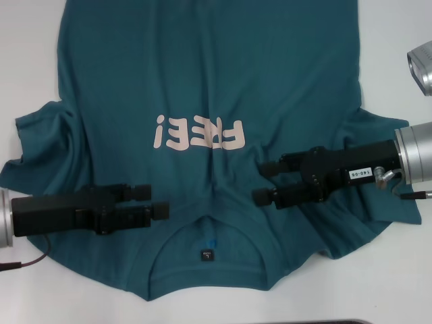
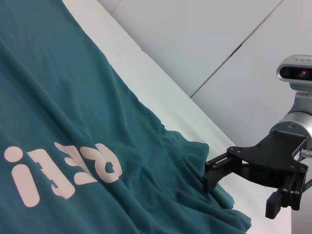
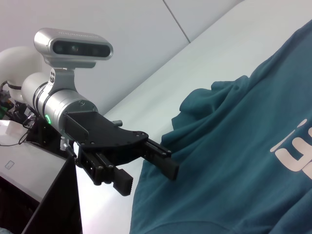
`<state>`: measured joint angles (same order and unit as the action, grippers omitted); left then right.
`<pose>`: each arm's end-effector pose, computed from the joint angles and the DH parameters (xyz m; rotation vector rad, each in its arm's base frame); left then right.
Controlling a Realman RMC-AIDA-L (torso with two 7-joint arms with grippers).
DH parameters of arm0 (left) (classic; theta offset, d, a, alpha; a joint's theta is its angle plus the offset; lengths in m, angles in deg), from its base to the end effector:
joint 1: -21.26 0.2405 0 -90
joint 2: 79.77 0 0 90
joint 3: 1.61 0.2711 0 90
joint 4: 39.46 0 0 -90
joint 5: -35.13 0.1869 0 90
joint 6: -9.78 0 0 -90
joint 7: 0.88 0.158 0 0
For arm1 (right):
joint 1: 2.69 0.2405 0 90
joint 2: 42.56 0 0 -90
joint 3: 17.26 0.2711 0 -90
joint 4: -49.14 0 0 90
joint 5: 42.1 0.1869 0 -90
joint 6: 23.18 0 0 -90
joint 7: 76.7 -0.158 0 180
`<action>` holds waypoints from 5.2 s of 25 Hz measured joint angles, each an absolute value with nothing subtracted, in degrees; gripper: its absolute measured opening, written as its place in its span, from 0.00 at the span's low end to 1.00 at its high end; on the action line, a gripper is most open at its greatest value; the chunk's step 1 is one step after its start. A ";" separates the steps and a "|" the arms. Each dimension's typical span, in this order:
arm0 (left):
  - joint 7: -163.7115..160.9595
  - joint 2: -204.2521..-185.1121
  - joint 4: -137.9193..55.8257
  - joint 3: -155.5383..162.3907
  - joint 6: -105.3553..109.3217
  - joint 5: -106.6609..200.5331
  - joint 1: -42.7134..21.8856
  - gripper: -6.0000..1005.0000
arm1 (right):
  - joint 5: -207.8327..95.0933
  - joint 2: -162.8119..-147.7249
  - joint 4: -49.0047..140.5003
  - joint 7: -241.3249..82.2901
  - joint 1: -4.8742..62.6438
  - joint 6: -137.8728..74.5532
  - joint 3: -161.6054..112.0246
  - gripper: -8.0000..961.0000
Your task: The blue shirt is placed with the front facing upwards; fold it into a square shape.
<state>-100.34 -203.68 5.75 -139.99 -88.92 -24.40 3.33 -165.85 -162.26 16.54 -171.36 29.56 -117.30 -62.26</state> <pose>-0.2822 0.2389 -0.0432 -2.7319 -1.2953 -0.7119 0.2525 0.2863 -0.0582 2.8446 -1.0371 -0.5324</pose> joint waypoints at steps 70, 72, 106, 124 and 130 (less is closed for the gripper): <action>-129.36 -197.30 -6.20 -162.86 -88.77 -33.52 2.87 0.76 | -150.28 -158.43 23.01 -201.90 29.56 -116.03 -57.33 0.92; -129.22 -196.27 -6.39 -161.19 -89.39 -32.95 2.72 0.76 | -150.44 -158.20 22.83 -201.21 29.51 -116.09 -57.10 0.92; -130.60 -194.17 -5.98 -159.50 -69.85 -25.42 2.75 0.73 | -150.33 -157.52 22.71 -200.06 27.79 -115.35 -55.40 0.92; -133.03 -194.96 -6.22 -153.65 -68.53 -24.98 1.17 0.65 | -150.29 -157.51 22.79 -200.26 27.58 -115.64 -53.79 0.91; -133.83 -195.28 -5.40 -153.44 -68.30 -24.13 1.59 0.55 | -150.29 -157.51 22.92 -200.43 27.55 -115.73 -53.49 0.91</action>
